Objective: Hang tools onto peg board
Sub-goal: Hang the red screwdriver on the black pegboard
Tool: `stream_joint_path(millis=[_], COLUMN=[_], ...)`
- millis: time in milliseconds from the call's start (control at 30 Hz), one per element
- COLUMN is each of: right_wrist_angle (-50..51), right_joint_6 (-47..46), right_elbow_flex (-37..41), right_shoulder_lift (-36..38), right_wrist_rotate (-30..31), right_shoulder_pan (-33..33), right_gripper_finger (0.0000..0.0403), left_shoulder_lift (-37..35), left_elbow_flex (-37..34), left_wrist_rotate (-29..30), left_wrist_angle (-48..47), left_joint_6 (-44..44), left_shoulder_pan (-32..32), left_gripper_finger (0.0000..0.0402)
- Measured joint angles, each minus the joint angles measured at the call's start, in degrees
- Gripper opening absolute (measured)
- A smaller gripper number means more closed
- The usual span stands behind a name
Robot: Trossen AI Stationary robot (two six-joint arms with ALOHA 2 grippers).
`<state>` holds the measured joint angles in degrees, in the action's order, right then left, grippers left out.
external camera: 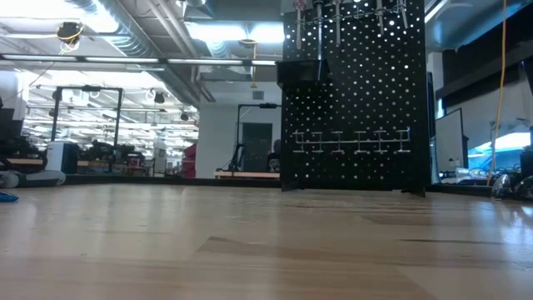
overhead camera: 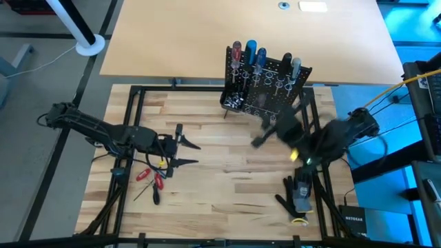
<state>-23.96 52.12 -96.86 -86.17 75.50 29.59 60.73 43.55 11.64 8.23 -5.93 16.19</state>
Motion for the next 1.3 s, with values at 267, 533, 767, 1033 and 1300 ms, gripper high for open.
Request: stream_joint_path(millis=[267, 533, 767, 1033, 1300], right_wrist_angle=[0.01, 0.57, 8.32, 18.53, 30.11], right_joint_6=[5.69, 6.25, -3.90, -12.42, -24.41], right_elbow_flex=[-8.61, -8.76, -8.72, -8.70, -8.68], right_shoulder_lift=[0.04, 0.15, 0.27, 0.75, 1.78], right_wrist_rotate=[2.36, 2.15, 2.04, 3.96, 3.89], right_shoulder_pan=[-7.46, -16.01, -19.43, -21.48, -21.83], right_gripper_finger=[0.0111, 0.0111, 0.0111, 0.0111, 0.0111], left_shoulder_lift=[0.02, 0.02, 0.02, 0.02, 0.07], left_elbow_flex=[0.00, 0.00, 0.00, 0.00, 0.00], left_wrist_rotate=[0.01, -0.02, -0.02, -0.04, -0.04], left_wrist_angle=[-0.35, -0.37, -1.13, -1.38, -1.39], left_joint_6=[1.22, 1.25, 1.86, 2.51, 2.70], left_shoulder_pan=[-0.07, -0.07, -0.07, -0.06, -0.05], left_gripper_finger=[0.0198, 0.0198, 0.0198, 0.0198, 0.0198])
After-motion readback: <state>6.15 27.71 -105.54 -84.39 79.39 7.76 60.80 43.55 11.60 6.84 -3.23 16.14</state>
